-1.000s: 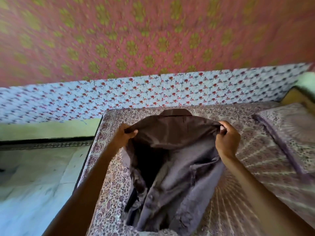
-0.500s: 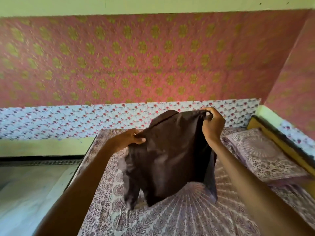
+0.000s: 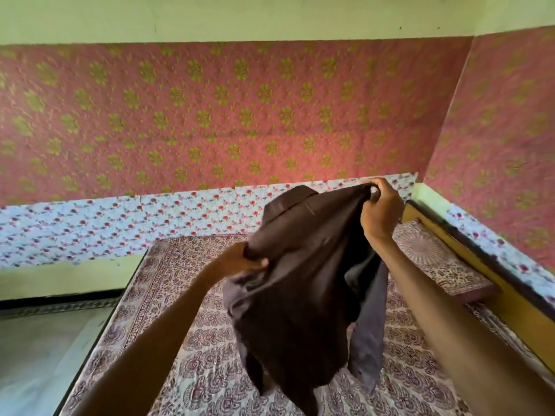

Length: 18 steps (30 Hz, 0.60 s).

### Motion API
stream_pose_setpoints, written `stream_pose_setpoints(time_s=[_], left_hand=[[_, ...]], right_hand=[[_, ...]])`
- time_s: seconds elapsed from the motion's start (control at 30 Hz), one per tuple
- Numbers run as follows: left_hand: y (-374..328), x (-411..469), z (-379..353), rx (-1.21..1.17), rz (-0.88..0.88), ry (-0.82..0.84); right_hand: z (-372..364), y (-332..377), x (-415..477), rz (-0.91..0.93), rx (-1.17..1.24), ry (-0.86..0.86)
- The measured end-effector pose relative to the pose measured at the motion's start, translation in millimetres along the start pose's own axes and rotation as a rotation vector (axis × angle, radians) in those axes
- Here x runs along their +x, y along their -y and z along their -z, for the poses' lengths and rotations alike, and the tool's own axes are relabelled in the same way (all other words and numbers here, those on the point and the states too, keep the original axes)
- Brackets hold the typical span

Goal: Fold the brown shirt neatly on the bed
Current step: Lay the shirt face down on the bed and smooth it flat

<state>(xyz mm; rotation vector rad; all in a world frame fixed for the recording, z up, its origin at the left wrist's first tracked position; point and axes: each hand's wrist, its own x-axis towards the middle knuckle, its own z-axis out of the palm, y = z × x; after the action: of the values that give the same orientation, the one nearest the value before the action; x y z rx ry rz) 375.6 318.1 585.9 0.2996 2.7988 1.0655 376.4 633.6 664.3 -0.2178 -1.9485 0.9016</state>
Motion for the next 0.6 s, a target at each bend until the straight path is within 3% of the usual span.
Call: stream_pose_setpoints(time_s=[0.03, 0.07, 0.2, 0.23, 0.27, 0.37, 0.4, 0.53, 0.6], left_hand=[[3.0, -1.8, -2.2, 0.208, 0.035, 0.100], [3.9, -3.4, -2.0, 0.306, 0.031, 0.063], [-11.6, -7.0, 12.3, -0.159, -0.044, -0.582], [-15.0, -7.8, 14.0, -0.203, -0.095, -0.623], [-16.4, -8.7, 14.4, -0.159, -0.136, -0.540], [-4.1, -12.8, 6.2, 0.358, -0.050, 0.051], [2.9, -13.3, 5.8, 0.432, -0.015, 0.054], [2.5, -18.3, 13.9, -0.008, 0.007, -0.588], [4.0, -15.3, 19.8, -0.131, 0.016, -0.602]], right_hand=[[2.7, -3.2, -1.7, 0.000, -0.012, 0.019], [5.5, -7.2, -4.6, -0.004, -0.031, 0.038], [12.1, -27.8, -12.9, -0.069, -0.091, -0.031], [13.3, -31.6, -12.5, -0.098, -0.074, -0.064], [15.1, -33.4, -10.9, -0.127, -0.060, -0.092], [19.3, -36.0, -7.2, -0.170, -0.085, -0.122], [18.9, -37.6, -8.6, -0.176, -0.106, -0.108], [14.7, -47.1, -16.3, -0.201, -0.131, -0.092], [13.2, -49.3, -16.2, -0.201, -0.121, -0.095]])
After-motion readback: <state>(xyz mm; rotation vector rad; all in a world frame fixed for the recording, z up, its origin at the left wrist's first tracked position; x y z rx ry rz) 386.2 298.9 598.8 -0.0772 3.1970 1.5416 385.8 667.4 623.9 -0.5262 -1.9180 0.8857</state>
